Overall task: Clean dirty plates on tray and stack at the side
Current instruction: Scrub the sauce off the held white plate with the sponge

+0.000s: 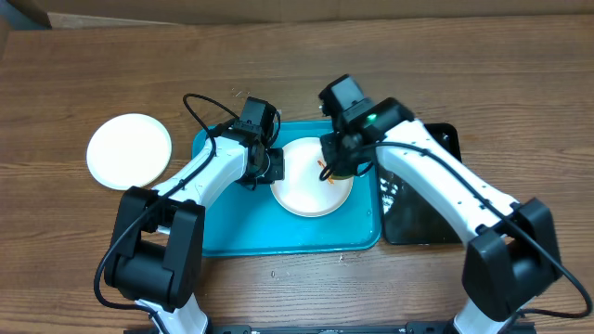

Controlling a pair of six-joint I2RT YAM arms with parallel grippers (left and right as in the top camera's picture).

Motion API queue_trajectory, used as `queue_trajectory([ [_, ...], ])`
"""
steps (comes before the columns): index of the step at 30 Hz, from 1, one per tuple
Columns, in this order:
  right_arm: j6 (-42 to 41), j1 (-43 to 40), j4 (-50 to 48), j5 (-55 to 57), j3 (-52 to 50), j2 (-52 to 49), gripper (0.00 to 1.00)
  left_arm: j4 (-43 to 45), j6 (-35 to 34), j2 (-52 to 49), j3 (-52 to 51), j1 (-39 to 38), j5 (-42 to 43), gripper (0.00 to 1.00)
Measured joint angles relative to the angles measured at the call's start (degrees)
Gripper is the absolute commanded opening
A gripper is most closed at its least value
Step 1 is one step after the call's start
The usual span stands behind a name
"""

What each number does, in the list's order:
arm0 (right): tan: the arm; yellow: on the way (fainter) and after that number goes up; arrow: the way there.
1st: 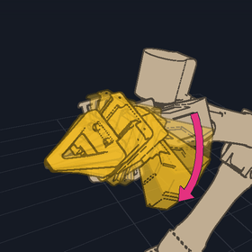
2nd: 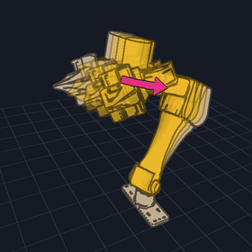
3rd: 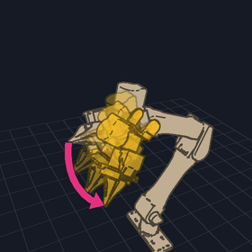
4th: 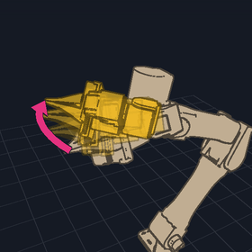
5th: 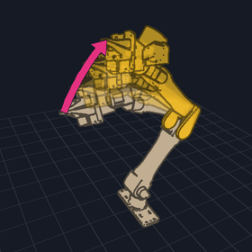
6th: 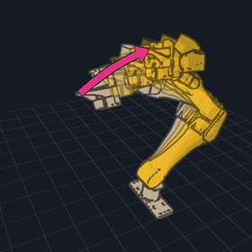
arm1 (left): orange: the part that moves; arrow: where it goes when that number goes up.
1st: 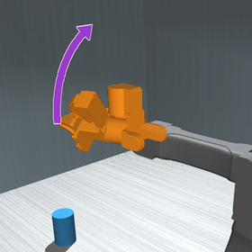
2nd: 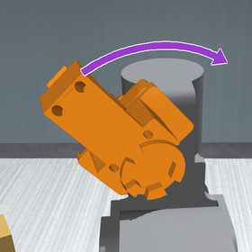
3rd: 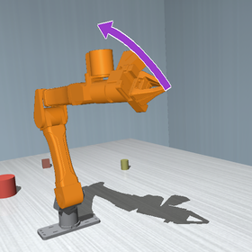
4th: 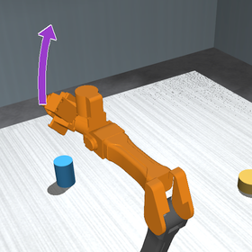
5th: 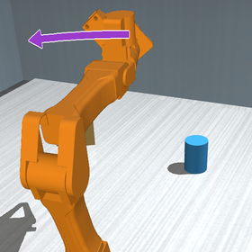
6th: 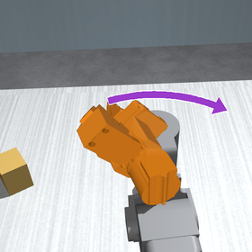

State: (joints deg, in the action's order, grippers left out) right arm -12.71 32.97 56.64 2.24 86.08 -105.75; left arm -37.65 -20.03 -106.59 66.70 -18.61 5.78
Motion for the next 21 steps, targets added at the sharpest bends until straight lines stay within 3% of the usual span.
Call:
queue_trajectory([
  [8,-0.79,2.64,-2.51,6.19,-0.26,-6.80,0.04,0.02,-0.66,0.00,0.00,0.00,0.26,0.07],
  [21,-4.48,2.64,-4.20,6.88,-0.44,-14.38,0.04,0.00,-0.83,0.00,0.00,0.00,0.63,0.06],
])
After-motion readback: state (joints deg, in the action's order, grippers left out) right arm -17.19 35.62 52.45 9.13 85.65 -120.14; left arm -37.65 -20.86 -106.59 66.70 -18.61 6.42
